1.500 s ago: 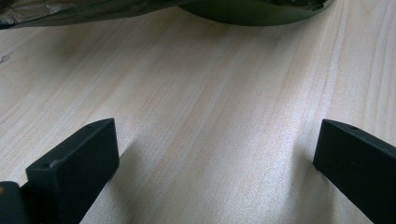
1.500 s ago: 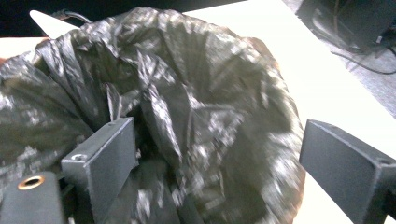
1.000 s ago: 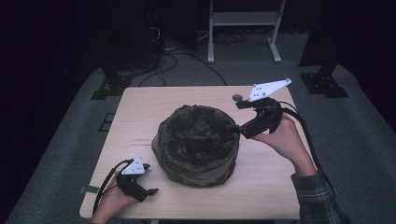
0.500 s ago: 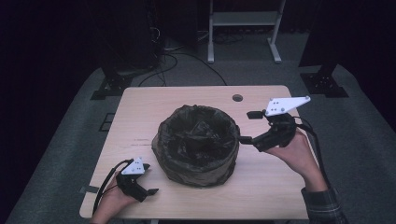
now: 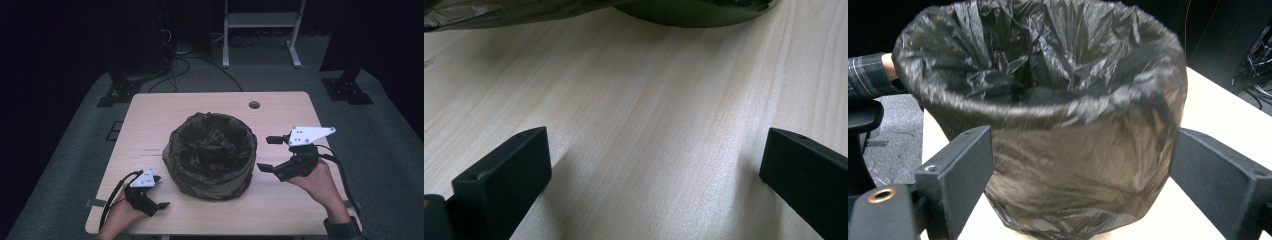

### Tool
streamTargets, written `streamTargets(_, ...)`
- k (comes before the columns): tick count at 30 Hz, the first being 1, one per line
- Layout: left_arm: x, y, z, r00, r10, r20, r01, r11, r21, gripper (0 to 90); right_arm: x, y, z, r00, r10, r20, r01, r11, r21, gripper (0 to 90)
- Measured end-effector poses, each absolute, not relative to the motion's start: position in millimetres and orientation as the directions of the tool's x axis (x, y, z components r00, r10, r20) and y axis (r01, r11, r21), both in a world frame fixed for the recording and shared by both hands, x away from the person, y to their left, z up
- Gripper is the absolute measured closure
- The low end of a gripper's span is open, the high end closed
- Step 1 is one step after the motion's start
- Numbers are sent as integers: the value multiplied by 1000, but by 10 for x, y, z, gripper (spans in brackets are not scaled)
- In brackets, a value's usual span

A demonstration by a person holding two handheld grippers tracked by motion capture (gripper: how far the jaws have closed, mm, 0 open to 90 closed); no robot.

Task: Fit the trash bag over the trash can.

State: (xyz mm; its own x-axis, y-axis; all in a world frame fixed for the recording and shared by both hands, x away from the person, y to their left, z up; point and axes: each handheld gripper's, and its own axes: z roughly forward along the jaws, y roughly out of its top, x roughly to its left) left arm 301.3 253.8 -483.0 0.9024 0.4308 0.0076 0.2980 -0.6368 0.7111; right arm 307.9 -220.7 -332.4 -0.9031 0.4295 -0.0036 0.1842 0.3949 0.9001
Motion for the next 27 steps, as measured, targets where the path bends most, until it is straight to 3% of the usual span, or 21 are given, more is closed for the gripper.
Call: streamTargets(27, 3010, 2536, -4831, 904, 428, 7, 297, -637, 712, 0, 2957, -2288, -3947, -885, 464, 26, 219, 367, 904, 94)
